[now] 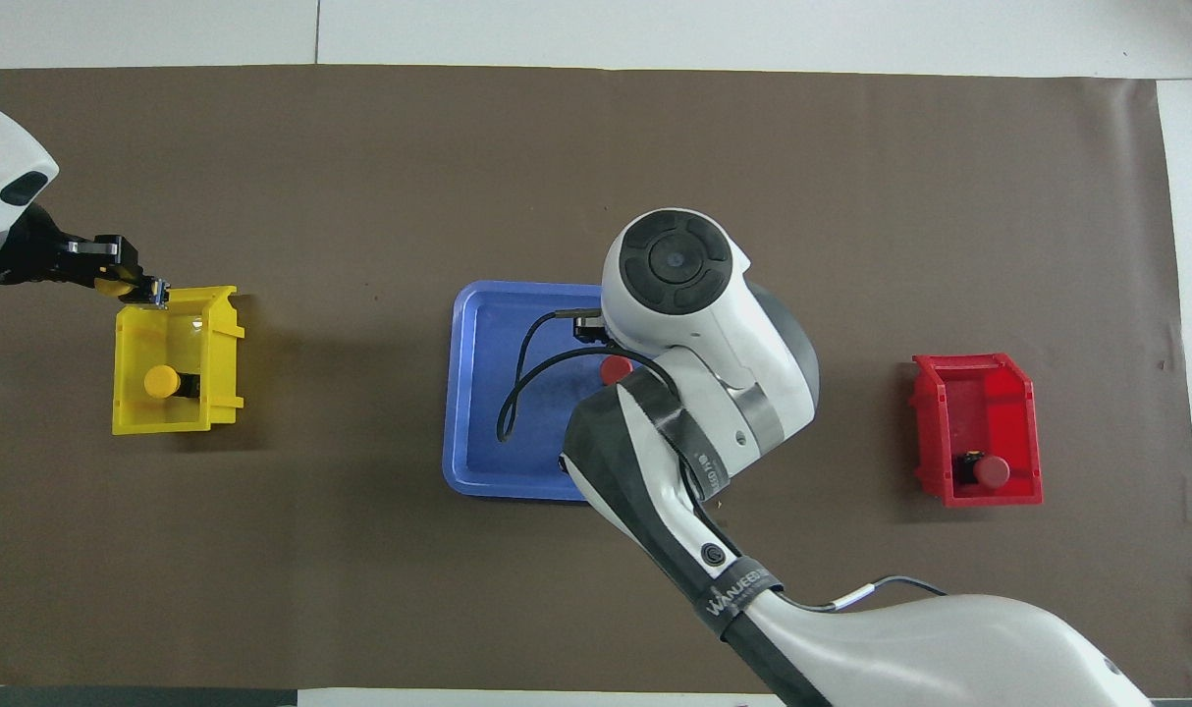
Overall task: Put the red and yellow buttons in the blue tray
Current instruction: 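Place the yellow button in the tray while the right gripper grasps red, then return the left gripper to the yellow holder while the right gripper lifts red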
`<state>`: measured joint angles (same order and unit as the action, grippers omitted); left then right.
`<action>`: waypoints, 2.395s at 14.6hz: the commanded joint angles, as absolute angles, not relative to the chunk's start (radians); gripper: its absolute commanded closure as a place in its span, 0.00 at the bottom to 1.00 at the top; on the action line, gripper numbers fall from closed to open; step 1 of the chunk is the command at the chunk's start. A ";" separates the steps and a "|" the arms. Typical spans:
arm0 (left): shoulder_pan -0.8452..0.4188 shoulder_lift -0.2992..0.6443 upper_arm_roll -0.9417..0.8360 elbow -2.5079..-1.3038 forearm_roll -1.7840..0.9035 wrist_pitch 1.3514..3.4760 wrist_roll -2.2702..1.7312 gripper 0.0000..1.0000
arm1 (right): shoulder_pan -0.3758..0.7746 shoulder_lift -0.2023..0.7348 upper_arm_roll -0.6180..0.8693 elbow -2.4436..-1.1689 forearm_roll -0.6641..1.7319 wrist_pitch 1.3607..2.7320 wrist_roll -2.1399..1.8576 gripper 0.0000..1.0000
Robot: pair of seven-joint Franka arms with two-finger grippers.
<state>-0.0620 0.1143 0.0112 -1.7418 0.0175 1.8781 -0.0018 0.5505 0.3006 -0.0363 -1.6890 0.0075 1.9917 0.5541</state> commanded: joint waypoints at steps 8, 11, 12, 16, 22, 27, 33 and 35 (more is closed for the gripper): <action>-0.603 0.205 0.009 -1.795 -0.044 2.087 -0.636 0.99 | 0.166 -0.228 -0.028 -2.287 -0.002 2.063 0.062 0.33; -0.638 0.284 0.009 -1.813 -0.046 2.193 -0.644 0.99 | 0.027 -0.308 -0.028 -2.402 0.000 2.130 -0.102 0.33; -0.641 0.307 0.008 -1.813 -0.046 2.218 -0.646 0.99 | -0.010 -0.327 -0.028 -2.446 0.002 2.172 -0.135 0.33; -0.667 0.344 0.008 -1.821 -0.066 2.241 -0.650 0.99 | -0.035 -0.342 -0.029 -2.511 0.003 2.207 -0.178 0.34; -0.683 0.337 0.008 -1.841 -0.066 2.233 -0.647 0.87 | -0.115 -0.325 -0.029 -2.582 0.018 2.286 -0.285 0.34; -0.684 0.337 0.008 -1.836 -0.066 2.233 -0.647 0.25 | -0.107 -0.321 -0.029 -2.623 0.020 2.310 -0.285 0.35; -0.648 0.246 0.021 -1.766 -0.066 2.081 -0.641 0.00 | -0.107 -0.321 -0.029 -2.648 0.020 2.316 -0.287 0.37; -0.589 0.194 0.021 -1.758 -0.066 2.001 -0.606 0.00 | -0.107 -0.321 -0.029 -2.651 0.020 2.316 -0.293 0.39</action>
<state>-0.6401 0.2619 0.0169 -1.7542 -0.0431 2.0829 -0.6494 -0.0999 -0.3149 -0.0341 -2.6335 0.0094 2.2957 -0.2646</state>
